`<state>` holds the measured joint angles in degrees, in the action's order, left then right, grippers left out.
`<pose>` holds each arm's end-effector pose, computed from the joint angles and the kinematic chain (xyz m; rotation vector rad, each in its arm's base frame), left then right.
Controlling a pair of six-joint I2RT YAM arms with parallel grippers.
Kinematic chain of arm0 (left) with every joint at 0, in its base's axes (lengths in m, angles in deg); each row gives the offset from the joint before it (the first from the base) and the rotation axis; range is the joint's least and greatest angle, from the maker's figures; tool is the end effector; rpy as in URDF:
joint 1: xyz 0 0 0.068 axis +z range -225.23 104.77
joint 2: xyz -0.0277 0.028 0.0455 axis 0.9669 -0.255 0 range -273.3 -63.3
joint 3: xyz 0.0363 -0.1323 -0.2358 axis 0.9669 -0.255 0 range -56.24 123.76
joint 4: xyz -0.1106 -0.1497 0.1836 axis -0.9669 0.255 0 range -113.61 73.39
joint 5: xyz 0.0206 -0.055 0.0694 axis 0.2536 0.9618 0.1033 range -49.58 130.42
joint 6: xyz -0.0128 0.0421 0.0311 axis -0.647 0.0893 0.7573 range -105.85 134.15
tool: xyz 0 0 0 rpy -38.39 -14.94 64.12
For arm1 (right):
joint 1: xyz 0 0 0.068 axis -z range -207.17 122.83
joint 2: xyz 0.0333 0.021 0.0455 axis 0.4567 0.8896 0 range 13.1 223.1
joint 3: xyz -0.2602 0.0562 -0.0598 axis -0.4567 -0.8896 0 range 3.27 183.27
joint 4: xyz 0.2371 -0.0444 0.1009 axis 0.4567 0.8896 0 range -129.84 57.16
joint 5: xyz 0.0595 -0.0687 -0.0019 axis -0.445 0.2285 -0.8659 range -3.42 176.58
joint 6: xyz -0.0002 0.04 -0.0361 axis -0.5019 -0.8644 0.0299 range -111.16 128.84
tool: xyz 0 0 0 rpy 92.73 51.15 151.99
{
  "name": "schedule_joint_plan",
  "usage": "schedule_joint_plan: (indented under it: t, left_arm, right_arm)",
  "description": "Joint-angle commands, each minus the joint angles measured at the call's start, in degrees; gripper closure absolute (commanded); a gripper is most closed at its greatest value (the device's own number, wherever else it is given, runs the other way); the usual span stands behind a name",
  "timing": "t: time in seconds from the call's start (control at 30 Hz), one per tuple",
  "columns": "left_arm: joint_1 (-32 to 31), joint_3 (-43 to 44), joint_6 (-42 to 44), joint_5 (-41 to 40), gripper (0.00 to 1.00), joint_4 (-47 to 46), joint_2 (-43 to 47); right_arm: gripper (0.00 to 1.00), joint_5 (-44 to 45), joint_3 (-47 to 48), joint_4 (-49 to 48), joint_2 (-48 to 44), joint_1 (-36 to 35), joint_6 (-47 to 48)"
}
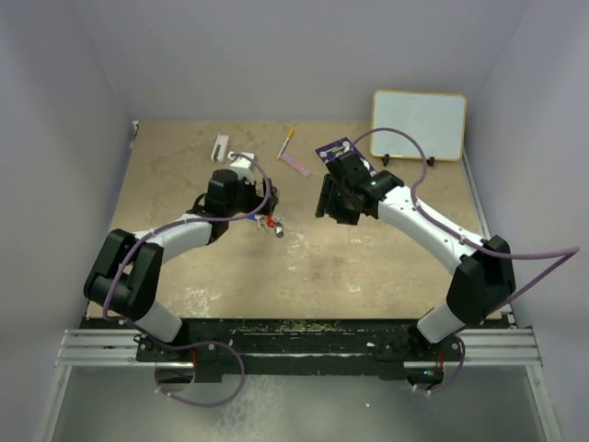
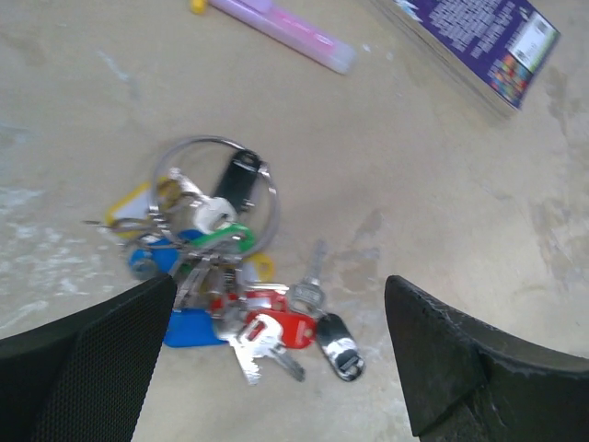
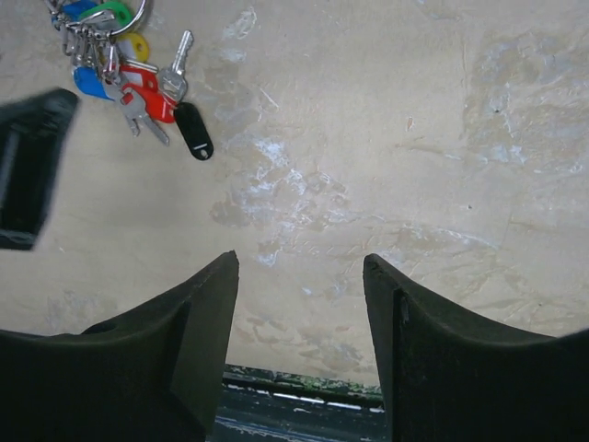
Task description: Put the keys on the keyring
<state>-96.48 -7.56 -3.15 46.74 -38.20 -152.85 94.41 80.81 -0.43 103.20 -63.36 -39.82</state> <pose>0.3160 -0.1272 0.2141 0.1423 2.0635 -0.5319 0.2773 0.1968 0.2968 0.3337 2.5032 0.4593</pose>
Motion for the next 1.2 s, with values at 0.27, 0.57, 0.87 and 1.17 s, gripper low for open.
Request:
schedule_joint_plan:
  t: [0.27, 0.57, 0.87, 1.17]
  left_arm:
    - [-11.2, -2.8, 0.9, -7.6, 0.04, -12.8, -1.1]
    - [-18.6, -1.4, -6.5, -23.7, 0.13, -4.1, -4.5]
    - [-19.5, 2.1, -9.7, -29.9, 0.29, 1.8, -10.1]
    - [-19.8, 3.7, -10.8, -32.5, 0.35, 3.3, -12.1]
  right_arm:
    - [0.49, -2.3, -0.9, -4.7, 4.0, -0.3, 1.6]
    - [0.53, 1.4, -3.2, -1.2, 0.6, 0.2, 0.1]
    - [0.56, 3.9, -4.8, 1.5, -3.9, 1.1, -2.1]
    - [0.57, 3.8, -8.1, 2.0, -8.0, 2.7, -2.5]
